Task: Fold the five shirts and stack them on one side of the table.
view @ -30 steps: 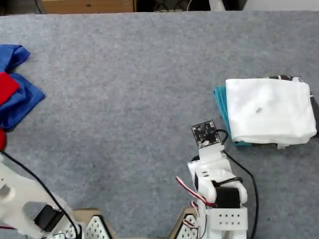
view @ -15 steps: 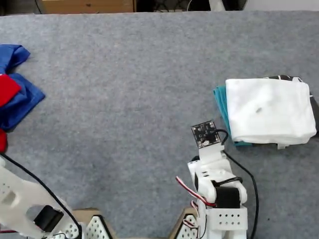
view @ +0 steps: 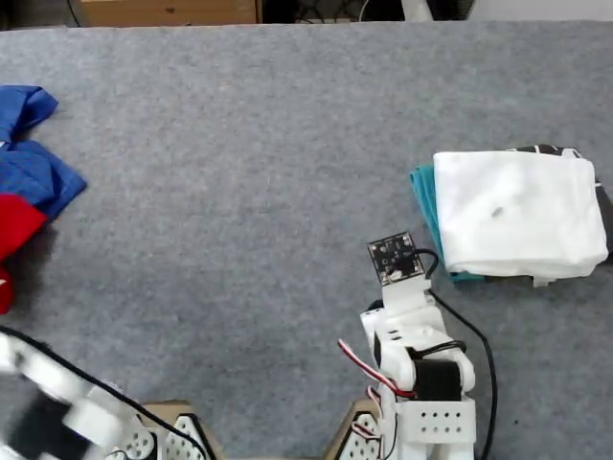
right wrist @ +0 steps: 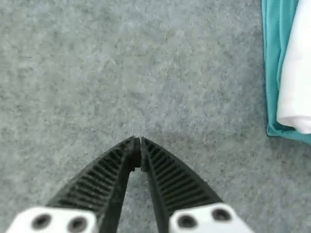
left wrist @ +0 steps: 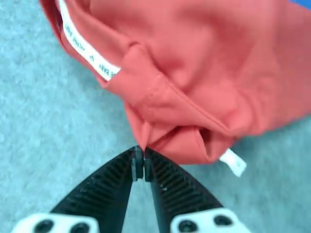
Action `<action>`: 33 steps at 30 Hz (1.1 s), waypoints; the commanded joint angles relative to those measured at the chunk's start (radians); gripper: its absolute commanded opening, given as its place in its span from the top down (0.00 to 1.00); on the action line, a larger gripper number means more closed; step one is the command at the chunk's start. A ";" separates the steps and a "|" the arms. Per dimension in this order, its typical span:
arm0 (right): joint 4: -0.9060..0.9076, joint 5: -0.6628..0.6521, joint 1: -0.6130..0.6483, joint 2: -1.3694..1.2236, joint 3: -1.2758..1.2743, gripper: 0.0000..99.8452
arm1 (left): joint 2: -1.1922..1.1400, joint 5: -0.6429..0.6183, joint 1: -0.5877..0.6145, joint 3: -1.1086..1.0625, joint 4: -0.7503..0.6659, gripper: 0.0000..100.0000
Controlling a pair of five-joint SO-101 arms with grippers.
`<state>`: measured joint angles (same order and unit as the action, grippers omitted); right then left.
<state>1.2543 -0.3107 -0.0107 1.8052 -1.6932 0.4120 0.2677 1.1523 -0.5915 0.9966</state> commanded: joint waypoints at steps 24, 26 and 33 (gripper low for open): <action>0.002 -0.006 0.012 0.062 0.007 0.99 | 0.819 -0.083 -1.052 -0.208 0.434 0.97; 0.002 -0.006 0.012 0.062 0.007 0.99 | 0.732 -0.101 -1.139 -0.188 0.431 0.97; 0.002 -0.006 0.012 0.062 0.007 0.99 | 0.500 -0.068 -1.348 -0.036 0.463 0.97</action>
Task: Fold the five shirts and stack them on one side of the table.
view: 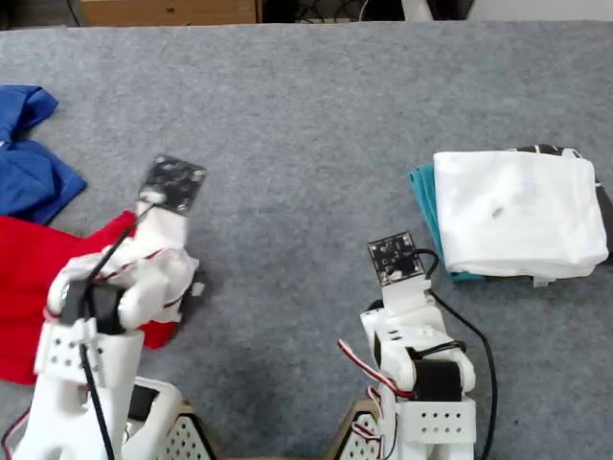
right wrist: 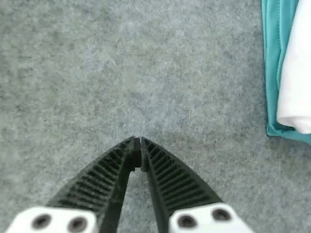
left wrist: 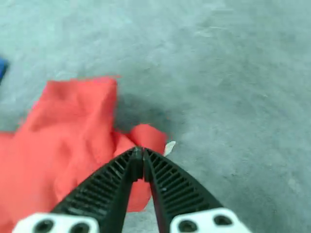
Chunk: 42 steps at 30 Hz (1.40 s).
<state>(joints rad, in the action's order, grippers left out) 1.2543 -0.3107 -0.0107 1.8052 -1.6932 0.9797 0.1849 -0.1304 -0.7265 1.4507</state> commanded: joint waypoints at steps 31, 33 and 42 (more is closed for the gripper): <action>0.002 -0.006 0.012 0.062 0.007 0.99 | -0.385 0.038 0.914 0.133 -0.292 0.74; 0.002 -0.006 0.012 0.062 0.007 0.99 | -0.433 0.035 0.914 0.165 -0.293 0.74; 0.002 -0.006 0.012 0.062 0.007 0.99 | -0.612 0.035 0.928 0.326 -0.292 0.74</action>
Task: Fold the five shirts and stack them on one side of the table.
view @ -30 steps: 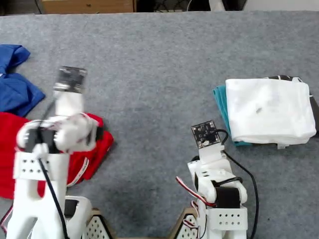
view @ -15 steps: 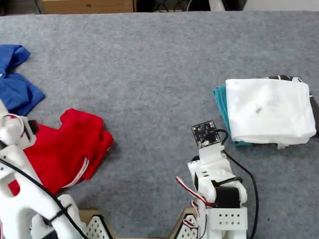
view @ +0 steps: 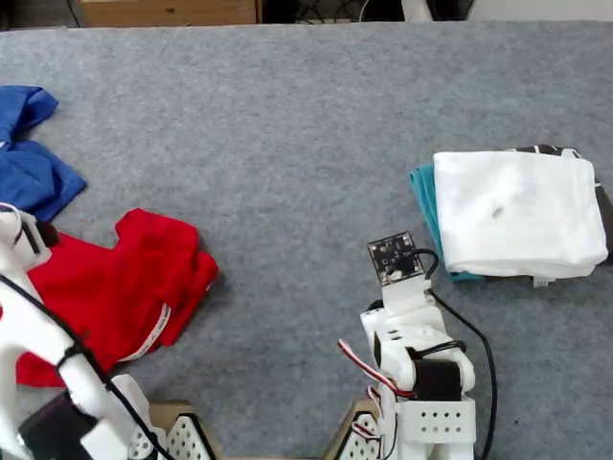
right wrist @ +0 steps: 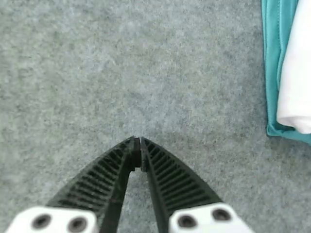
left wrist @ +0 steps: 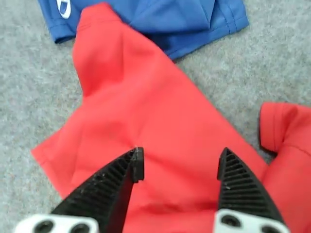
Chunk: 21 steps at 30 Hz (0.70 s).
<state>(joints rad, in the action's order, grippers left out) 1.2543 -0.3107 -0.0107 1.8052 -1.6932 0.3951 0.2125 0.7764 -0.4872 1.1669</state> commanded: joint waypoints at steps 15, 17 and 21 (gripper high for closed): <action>0.002 -0.006 0.012 0.062 0.007 0.99 | -0.362 0.063 0.182 0.246 -0.008 0.74; 0.002 -0.006 0.012 0.062 0.007 0.99 | -0.422 0.063 0.186 0.242 -0.005 0.74; 0.002 -0.006 0.012 0.062 0.007 0.99 | -0.522 0.058 0.193 0.240 -0.003 0.74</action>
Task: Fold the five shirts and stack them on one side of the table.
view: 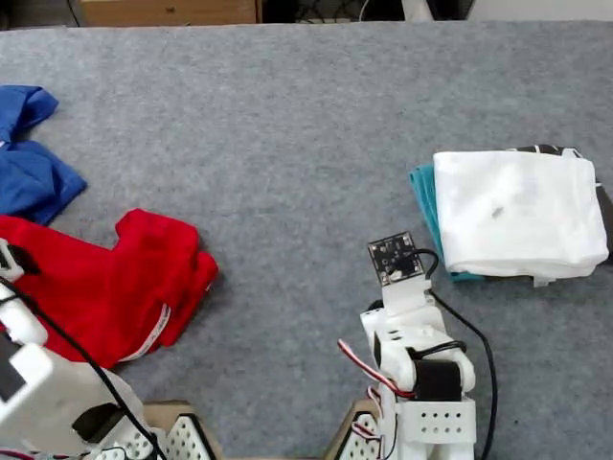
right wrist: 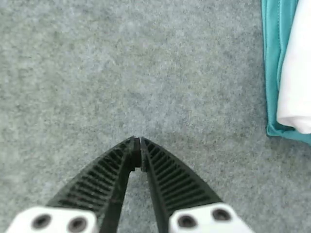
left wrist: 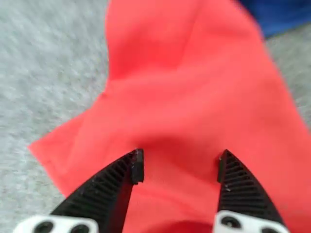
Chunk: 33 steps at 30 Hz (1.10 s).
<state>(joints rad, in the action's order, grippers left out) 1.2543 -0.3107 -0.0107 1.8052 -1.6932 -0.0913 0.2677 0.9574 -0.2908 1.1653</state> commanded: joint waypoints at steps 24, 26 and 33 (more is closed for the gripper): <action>-0.003 -0.005 0.014 0.070 0.007 0.99 | 0.361 -0.058 -0.596 0.061 0.199 0.97; 0.002 -0.005 0.014 0.068 0.007 0.99 | 0.446 -0.080 -0.700 0.082 0.195 0.97; -0.003 -0.012 0.006 0.070 0.008 0.99 | 0.506 -0.308 -0.886 0.447 0.258 0.97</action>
<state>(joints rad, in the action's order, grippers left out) 1.2666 -0.3122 -0.0107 1.8052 -1.6932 0.3782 0.0698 0.1028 -0.0560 1.3802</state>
